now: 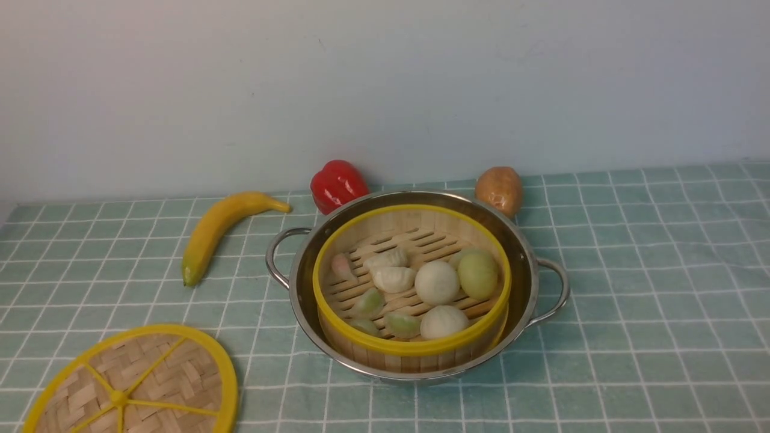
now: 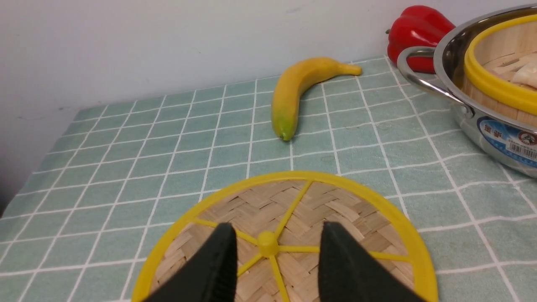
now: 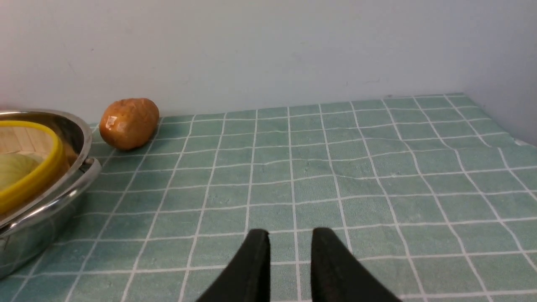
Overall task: Place the steamer in the pot on the blue tablecloth, and put the lid on the steamer.
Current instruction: 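Grasp the bamboo steamer lid lying on the table by its centre knob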
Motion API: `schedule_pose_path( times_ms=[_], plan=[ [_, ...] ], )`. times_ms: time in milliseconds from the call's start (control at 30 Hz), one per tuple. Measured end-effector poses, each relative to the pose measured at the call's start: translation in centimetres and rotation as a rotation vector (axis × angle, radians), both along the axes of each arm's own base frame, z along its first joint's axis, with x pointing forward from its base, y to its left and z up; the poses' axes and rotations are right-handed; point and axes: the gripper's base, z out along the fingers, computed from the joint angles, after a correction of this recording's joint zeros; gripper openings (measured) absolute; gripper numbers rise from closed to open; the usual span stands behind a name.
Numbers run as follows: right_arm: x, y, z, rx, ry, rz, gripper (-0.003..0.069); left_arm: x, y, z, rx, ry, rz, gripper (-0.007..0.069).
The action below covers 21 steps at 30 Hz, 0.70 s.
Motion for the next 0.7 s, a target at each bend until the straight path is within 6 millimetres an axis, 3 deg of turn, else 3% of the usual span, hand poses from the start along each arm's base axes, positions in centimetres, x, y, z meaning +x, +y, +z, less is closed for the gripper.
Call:
schedule_pose_path(
  times_ms=[700],
  plan=[
    [0.00,0.37,-0.06,-0.090,0.008,0.069,0.0224,0.00,0.00,0.00,0.000,0.000,0.000,0.0264]
  ],
)
